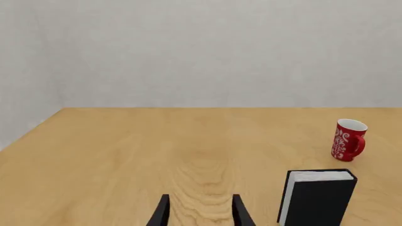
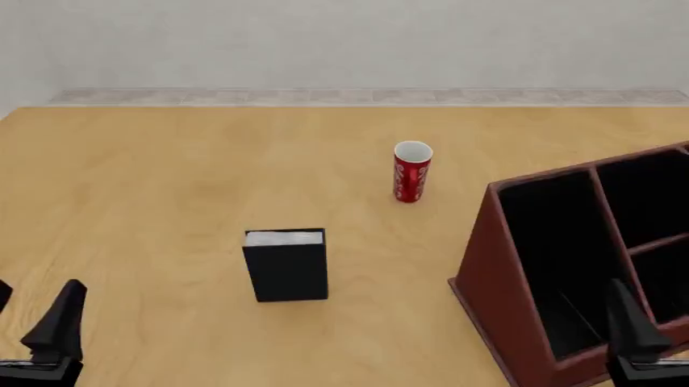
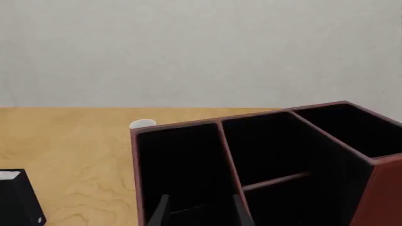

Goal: Pick up the book and place it in the left compartment of the caddy.

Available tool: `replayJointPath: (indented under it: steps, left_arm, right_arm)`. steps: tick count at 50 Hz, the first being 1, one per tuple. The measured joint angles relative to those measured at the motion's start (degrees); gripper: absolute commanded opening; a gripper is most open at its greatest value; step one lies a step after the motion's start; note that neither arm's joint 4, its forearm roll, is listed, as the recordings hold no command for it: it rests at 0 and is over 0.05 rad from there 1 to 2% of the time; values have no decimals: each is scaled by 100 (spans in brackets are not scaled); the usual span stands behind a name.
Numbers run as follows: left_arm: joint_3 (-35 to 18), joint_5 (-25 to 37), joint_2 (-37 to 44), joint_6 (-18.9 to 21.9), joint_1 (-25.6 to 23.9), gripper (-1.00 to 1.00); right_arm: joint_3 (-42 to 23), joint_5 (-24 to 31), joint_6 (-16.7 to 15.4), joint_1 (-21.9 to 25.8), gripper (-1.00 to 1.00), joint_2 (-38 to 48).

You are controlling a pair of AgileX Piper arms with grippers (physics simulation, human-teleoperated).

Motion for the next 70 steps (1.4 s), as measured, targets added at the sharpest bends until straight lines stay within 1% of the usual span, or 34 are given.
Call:
replayJointPath:
  steps: [12,16,23,38,45,61,70]
  left_arm:
    - [0,0,0,0,0,100]
    - [0,0,0,0,0,100]
    - [0,0,0,0,0,100]
    - [0,0,0,0,0,100]
    - [0,0,0,0,0,100]
    - [0,0,0,0,0,100]
    - [0,0,0,0,0,100]
  right_arm:
    - [-29,-168,-17,13,100,254]
    - [-121,-181,-103,80,100,375]
    - [-381,-159,-288,334,100,656]
    - [-1113,81,-717,930,100,1291]
    - [-1479,208,-866,1215,100,1639]
    - [-2340,608,-1072,1833,100,2499]
    - [-2845,904,-1007,2149,100,2963]
